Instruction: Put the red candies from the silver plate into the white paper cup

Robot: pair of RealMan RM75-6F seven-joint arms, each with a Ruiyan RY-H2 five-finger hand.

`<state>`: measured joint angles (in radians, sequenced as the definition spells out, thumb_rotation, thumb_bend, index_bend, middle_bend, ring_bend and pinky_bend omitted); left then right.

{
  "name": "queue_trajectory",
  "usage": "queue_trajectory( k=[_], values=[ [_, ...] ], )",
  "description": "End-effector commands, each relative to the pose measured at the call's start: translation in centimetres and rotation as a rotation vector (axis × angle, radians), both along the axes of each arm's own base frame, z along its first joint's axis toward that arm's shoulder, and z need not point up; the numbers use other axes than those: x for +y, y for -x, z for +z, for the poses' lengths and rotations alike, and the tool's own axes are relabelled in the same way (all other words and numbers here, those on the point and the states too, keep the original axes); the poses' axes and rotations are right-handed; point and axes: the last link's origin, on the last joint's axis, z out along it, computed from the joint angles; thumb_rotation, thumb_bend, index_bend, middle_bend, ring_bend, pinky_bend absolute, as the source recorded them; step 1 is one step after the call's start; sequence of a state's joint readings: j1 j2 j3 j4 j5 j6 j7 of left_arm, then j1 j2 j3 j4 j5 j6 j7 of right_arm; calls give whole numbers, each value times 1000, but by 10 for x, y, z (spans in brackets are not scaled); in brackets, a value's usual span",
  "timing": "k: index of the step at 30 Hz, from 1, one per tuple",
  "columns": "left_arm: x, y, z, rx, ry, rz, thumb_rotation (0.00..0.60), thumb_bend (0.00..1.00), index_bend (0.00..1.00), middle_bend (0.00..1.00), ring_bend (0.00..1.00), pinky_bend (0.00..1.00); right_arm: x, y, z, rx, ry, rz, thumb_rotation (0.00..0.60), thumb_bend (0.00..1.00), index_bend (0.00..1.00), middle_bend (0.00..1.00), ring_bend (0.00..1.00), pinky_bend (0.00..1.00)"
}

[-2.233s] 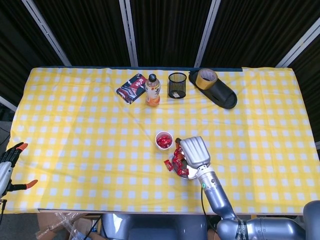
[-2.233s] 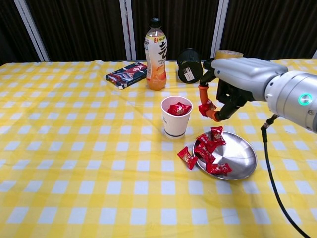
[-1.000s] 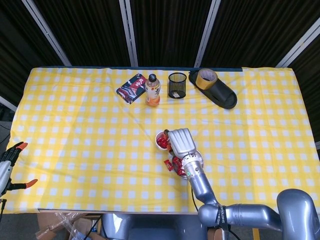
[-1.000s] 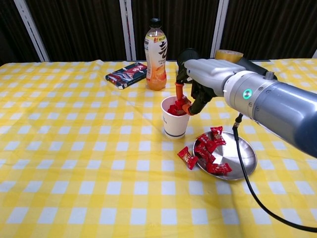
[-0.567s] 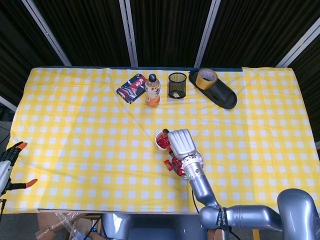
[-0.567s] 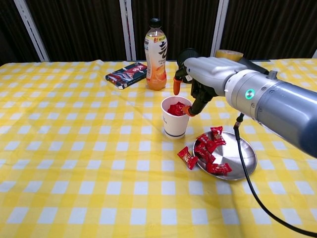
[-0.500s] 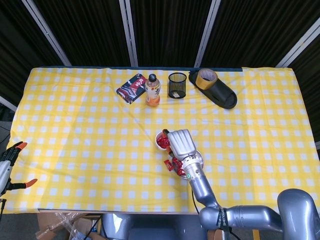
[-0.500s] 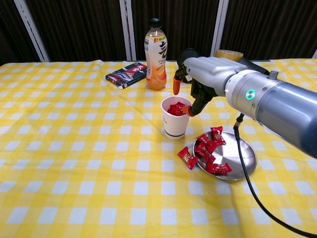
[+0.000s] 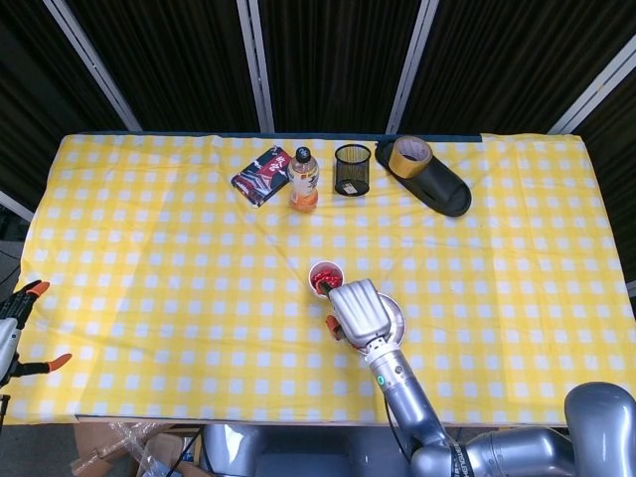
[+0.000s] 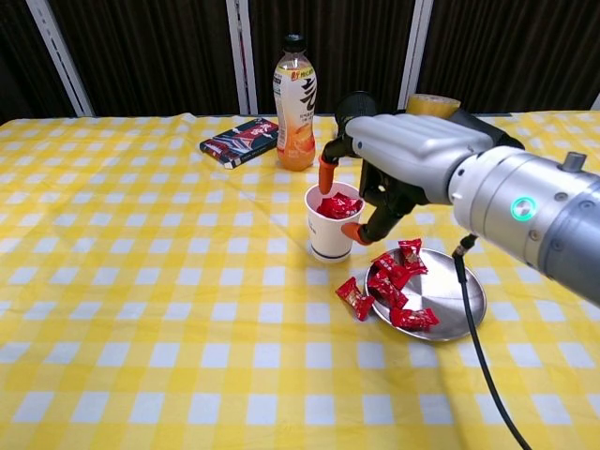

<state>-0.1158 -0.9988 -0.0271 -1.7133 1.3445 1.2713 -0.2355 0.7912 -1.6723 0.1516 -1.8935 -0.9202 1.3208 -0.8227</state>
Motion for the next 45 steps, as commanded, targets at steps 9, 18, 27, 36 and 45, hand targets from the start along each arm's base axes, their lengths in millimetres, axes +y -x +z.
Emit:
queue_trajectory(
  k=[9, 18, 27, 36, 45],
  values=[
    [-1, -1, 0, 3, -6, -8, 600, 30, 0, 0, 0, 0, 22, 5, -21, 130, -61, 96, 600, 374, 161, 973, 1000, 954],
    [-1, 0, 0, -1, -5, -6, 600, 30, 0, 0, 0, 0, 18, 15, -32, 225, -73, 87, 600, 374, 200, 973, 1000, 953],
    [-1, -1, 0, 1, -7, -8, 600, 30, 8, 0, 0, 0, 11, 27, -42, 262, -89, 43, 600, 374, 226, 973, 1000, 954],
    [-1, -1, 0, 2, -7, -10, 600, 31, 6, 0, 0, 0, 8, 36, -50, 265, -88, 15, 600, 373, 301, 973, 1000, 953],
    [-1, -1, 0, 1, -7, -8, 600, 32, 6, 0, 0, 0, 9, 37, -57, 244, -85, 10, 600, 374, 362, 973, 1000, 953]
  ],
)
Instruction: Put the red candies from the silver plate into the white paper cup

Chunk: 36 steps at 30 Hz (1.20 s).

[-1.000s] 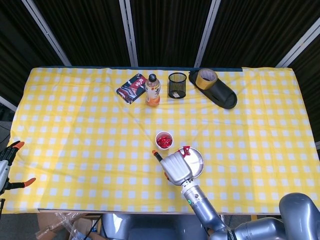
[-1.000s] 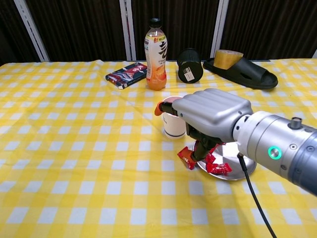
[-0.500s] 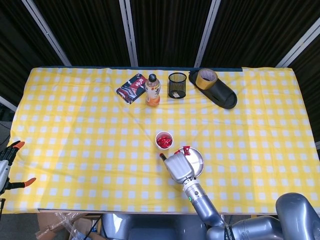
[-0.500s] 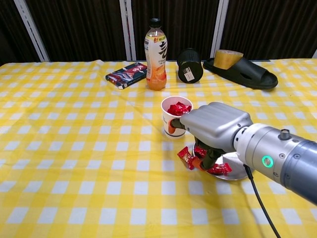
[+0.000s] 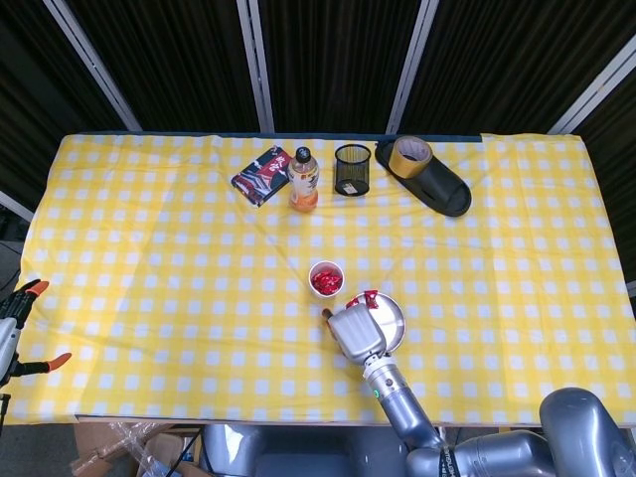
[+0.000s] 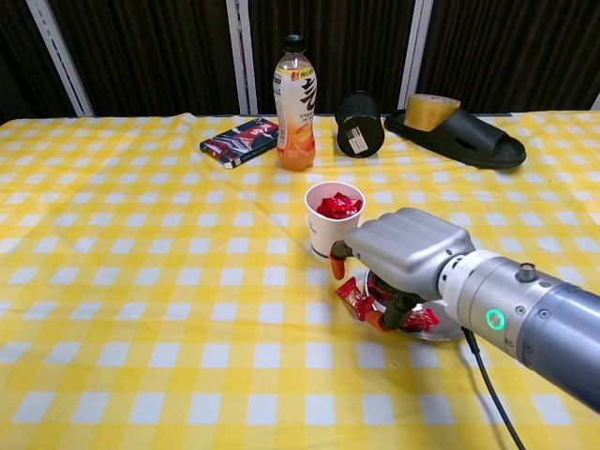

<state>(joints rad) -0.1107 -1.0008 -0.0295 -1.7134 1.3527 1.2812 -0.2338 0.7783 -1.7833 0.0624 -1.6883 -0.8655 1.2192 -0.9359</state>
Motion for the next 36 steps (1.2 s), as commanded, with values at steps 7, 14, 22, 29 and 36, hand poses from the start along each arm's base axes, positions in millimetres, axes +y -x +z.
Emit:
queue_trajectory(
  k=[7, 14, 22, 29, 36],
  values=[
    [0, 0, 0, 1, 1, -1, 600, 32, 6, 0, 0, 0, -3, 4, -4, -3, 7, -19, 600, 373, 367, 973, 1000, 953],
    [0, 0, 0, 0, 1, 0, 600, 32, 7, 0, 0, 0, -5, 6, -5, 4, 6, -27, 600, 374, 376, 973, 1000, 954],
    [0, 0, 0, -2, -1, 0, 600, 32, 7, 0, 0, 0, -5, 9, -9, 7, -4, -40, 600, 437, 492, 973, 1000, 954],
    [0, 0, 0, -1, -1, 0, 600, 32, 6, 0, 0, 0, -4, 9, -8, -6, -9, -45, 600, 486, 524, 973, 1000, 953],
    [0, 0, 0, -1, 0, 1, 600, 32, 7, 0, 0, 0, 4, 2, 6, -22, -1, -10, 600, 496, 528, 973, 1000, 953]
  ],
)
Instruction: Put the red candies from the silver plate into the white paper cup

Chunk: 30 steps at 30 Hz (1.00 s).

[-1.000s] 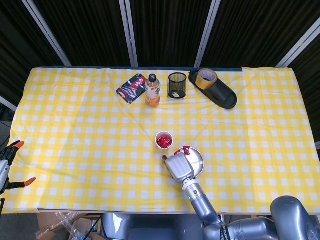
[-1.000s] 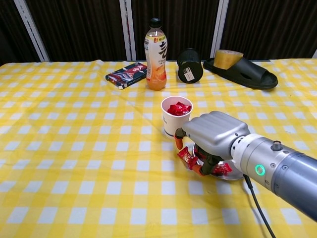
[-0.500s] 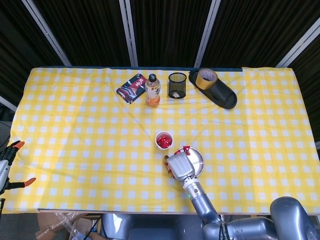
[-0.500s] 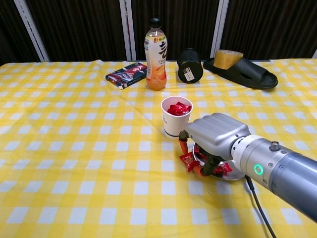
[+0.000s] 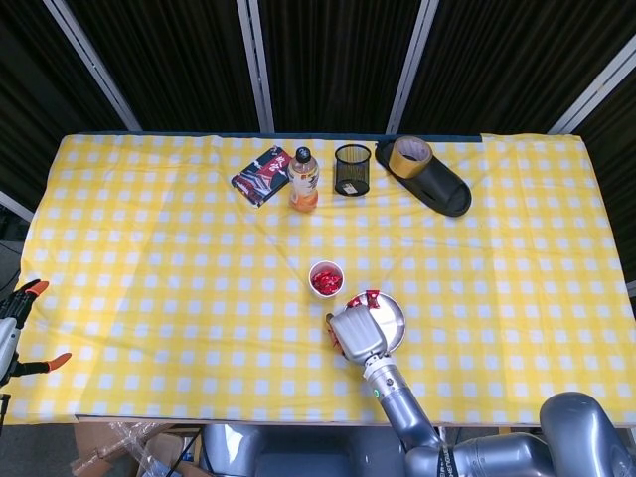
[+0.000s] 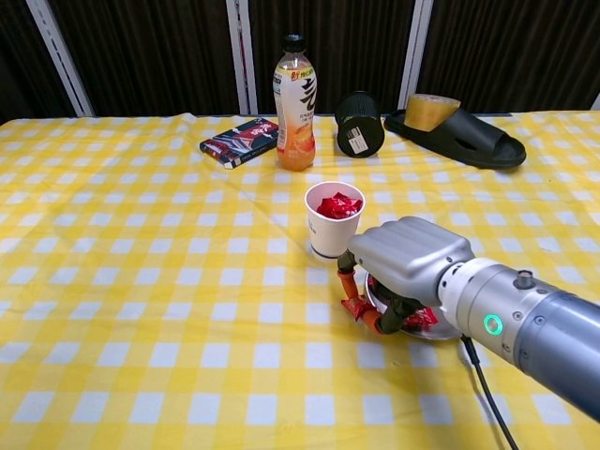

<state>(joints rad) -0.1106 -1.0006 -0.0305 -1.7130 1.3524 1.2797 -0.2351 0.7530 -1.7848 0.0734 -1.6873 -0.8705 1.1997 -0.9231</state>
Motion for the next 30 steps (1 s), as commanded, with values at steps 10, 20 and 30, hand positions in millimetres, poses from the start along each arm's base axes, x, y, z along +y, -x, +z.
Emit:
queue_trajectory(
  k=[10, 20, 30],
  values=[
    [0, 0, 0, 2, -1, -3, 600, 32, 7, 0, 0, 0, 0, -14, 62, -49, 105, 56, 600, 495, 528, 973, 1000, 953],
    [0, -1, -1, 8, 4, -2, 600, 32, 7, 0, 0, 0, -26, -28, 91, -111, 163, 49, 600, 496, 528, 973, 1000, 953],
    [1, 0, -1, 5, 12, 7, 600, 32, 6, 0, 0, 0, -58, -38, 68, -107, 141, 24, 600, 495, 528, 973, 1000, 953]
  ],
)
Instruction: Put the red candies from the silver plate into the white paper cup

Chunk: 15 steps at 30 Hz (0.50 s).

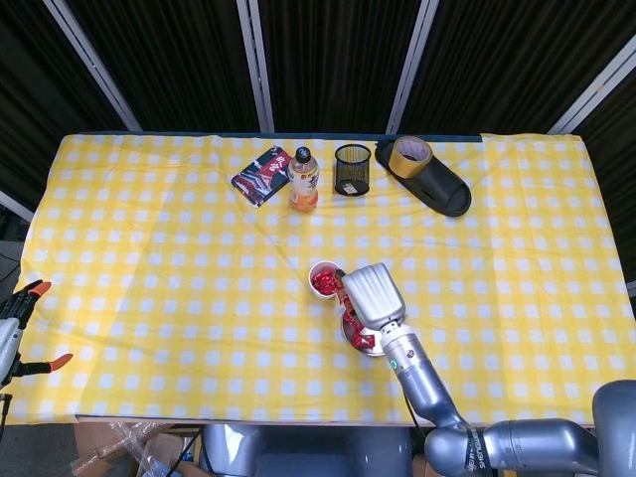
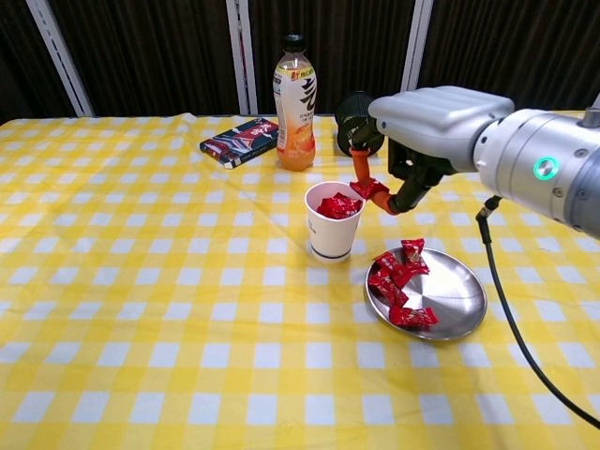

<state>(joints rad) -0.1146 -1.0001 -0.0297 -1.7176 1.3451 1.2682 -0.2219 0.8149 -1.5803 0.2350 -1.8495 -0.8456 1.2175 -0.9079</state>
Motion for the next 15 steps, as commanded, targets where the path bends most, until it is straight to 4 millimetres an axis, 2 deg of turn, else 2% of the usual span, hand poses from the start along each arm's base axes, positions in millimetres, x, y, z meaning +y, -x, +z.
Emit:
queue_trajectory(
  k=[1, 6, 15],
  values=[
    [0, 0, 0, -2, 2, 3, 600, 32, 6, 0, 0, 0, -14, -7, -11, -13, -12, -9, 600, 495, 528, 973, 1000, 953],
    [1, 0, 0, -9, 8, 9, 600, 32, 6, 0, 0, 0, -25, -12, -16, -17, -9, -9, 600, 496, 528, 973, 1000, 953],
    [1, 0, 0, -11, 14, 13, 600, 32, 6, 0, 0, 0, -31, -9, -24, 18, -14, -15, 600, 496, 528, 973, 1000, 953]
  ],
)
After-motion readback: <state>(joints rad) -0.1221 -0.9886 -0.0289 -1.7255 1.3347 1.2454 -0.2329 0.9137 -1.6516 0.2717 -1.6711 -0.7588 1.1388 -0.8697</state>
